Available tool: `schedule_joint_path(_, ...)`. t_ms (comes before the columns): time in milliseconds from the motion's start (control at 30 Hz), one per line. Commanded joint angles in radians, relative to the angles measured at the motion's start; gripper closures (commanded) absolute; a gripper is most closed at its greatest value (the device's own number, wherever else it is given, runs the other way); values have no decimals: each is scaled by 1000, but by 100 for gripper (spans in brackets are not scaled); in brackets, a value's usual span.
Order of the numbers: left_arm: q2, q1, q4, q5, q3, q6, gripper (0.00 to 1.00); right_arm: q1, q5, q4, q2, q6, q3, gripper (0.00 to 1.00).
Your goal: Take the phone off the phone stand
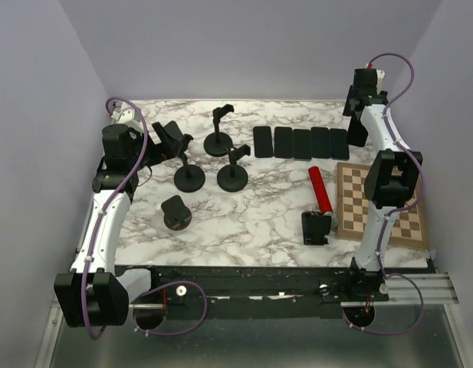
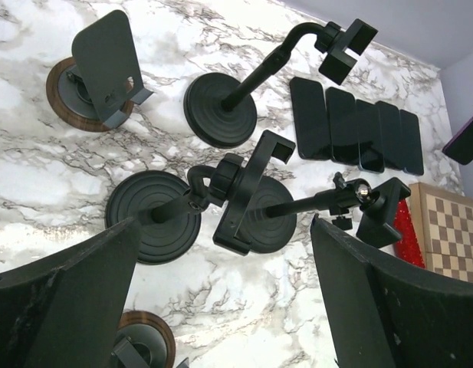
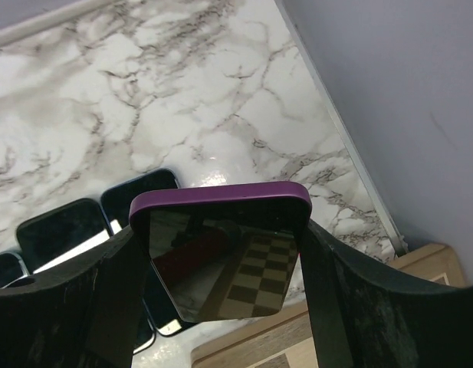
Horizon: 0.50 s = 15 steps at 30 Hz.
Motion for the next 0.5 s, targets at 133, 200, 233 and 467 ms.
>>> schedule_joint_path(133,-10,4,6,53,-7,-51,1,6,251,75,68,-91,-23,99)
schedule_joint_path(200,5,4,12,71,-6,-60,2,2,261,87,76,-107,-32,99)
schedule_joint_path(233,9,5,14,76,-6,-61,2,-4,263,89,82,-108,-30,99)
schedule_joint_path(467,10,6,8,68,-2,-50,2,-49,127,65,163,-97,-15,99)
